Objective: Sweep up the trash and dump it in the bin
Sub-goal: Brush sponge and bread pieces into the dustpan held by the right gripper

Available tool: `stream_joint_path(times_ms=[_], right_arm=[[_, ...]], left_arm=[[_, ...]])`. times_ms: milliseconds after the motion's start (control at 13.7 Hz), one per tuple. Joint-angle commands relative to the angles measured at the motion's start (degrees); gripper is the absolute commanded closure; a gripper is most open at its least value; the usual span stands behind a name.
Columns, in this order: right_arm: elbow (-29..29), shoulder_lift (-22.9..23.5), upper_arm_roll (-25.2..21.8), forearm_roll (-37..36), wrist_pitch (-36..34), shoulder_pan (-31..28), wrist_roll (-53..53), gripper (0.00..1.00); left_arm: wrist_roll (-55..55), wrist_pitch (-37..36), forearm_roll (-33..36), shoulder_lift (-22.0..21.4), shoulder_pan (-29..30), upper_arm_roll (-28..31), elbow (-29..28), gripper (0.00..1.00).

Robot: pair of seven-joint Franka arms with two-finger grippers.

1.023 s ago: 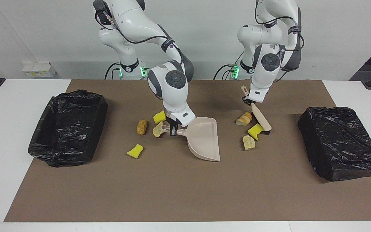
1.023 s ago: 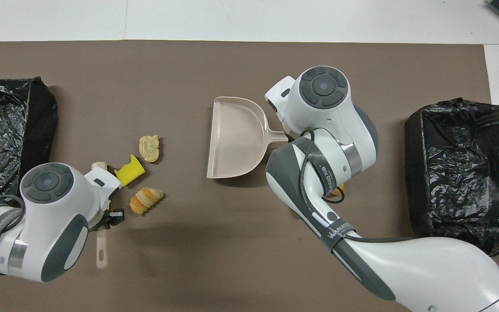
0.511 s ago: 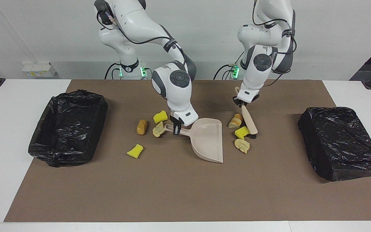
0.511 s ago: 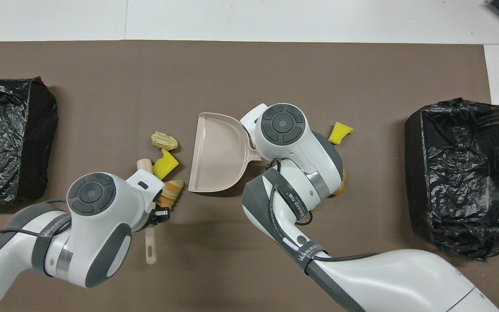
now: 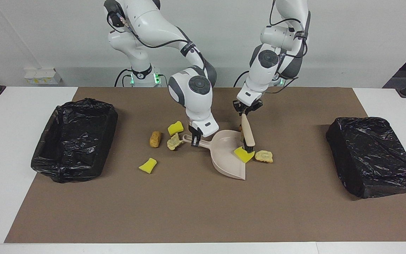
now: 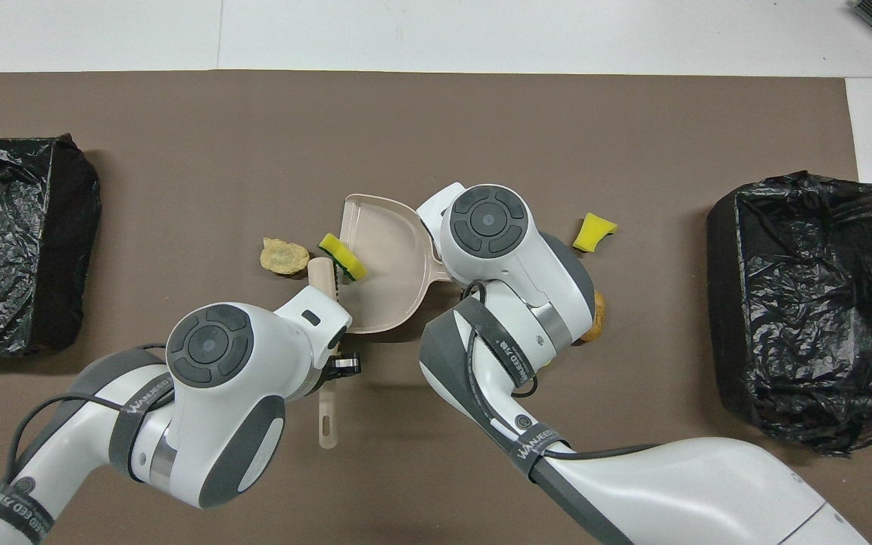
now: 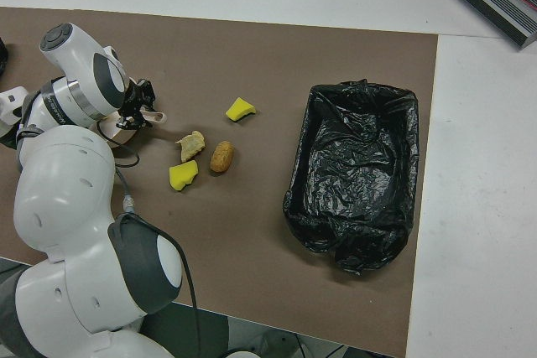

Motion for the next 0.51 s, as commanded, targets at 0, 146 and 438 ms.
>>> stream_joint_path(times_ms=[0,146,438], right_arm=[[-1.44,-0.65,0.55,-0.17,1.26,-0.86,1.17,1.00],[-1.17,-0.83,0.55,-0.08,0.39,-1.13,0.73,1.00],[-1.17,-2.85,0.55,-0.08,-3.66,-4.81,-7.18,1.00]], left_arm=[[0.76,-2.42,-1.24,4.18,-1.18,0.87,7.61,1.00],[0.84,-2.43,-0.36,3.57,-1.00,0.96,8.41,1.00],[1.55,-2.60,6.23,5.41,3.11,1.49,11.67,1.00]])
